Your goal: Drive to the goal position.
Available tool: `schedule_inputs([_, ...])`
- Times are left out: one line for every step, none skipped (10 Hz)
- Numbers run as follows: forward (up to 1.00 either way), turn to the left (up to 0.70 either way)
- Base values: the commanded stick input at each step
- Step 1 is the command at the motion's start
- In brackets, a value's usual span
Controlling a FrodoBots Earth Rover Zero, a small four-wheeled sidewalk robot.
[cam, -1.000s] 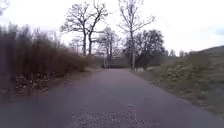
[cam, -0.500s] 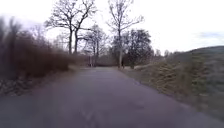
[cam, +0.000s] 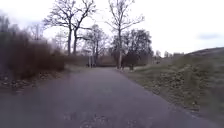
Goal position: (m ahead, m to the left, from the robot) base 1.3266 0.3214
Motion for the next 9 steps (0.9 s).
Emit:
schedule_inputs([1.0,0.0])
schedule_inputs([1.0,0.0])
schedule_inputs([1.0,0.0])
schedule_inputs([1.0,0.0])
schedule_inputs([1.0,0.0])
schedule_inputs([1.0,0.0])
schedule_inputs([1.0,0.0])
schedule_inputs([1.0,0.0])
schedule_inputs([1.0,0.0])
